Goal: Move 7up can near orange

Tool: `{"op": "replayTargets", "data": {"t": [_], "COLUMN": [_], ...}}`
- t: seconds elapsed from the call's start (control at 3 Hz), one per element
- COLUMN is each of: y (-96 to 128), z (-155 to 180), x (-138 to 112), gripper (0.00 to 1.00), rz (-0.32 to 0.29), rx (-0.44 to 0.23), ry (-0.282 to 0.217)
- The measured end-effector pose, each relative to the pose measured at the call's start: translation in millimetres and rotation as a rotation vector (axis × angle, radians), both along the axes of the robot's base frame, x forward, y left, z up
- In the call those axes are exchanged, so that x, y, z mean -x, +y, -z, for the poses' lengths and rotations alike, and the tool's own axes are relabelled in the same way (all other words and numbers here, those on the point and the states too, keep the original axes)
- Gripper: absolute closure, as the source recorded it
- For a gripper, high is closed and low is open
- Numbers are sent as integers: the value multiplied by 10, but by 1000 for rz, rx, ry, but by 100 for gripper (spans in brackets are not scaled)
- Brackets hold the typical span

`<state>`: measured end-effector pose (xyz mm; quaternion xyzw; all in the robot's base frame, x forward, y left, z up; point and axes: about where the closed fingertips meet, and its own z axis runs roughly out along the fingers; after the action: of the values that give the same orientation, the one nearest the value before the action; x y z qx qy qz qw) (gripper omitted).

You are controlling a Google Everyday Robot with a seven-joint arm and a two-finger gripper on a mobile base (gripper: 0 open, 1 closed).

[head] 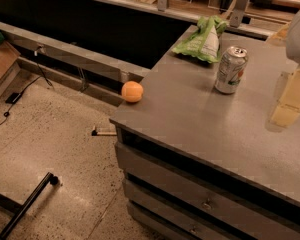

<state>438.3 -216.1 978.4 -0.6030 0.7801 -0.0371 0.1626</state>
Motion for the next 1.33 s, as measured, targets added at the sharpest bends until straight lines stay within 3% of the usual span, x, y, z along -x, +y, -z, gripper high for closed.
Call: {"op": "replayTargets", "data": {"t": [0.33, 0.67, 1.33], "y": [-11, -86, -301], "z": [-20, -58, -49], "x": [-53, -349, -1186], "gripper": [0, 0, 0], "rz": [5, 29, 112], "rx": [-5, -10, -88], "ry": [-7, -21, -65]}}
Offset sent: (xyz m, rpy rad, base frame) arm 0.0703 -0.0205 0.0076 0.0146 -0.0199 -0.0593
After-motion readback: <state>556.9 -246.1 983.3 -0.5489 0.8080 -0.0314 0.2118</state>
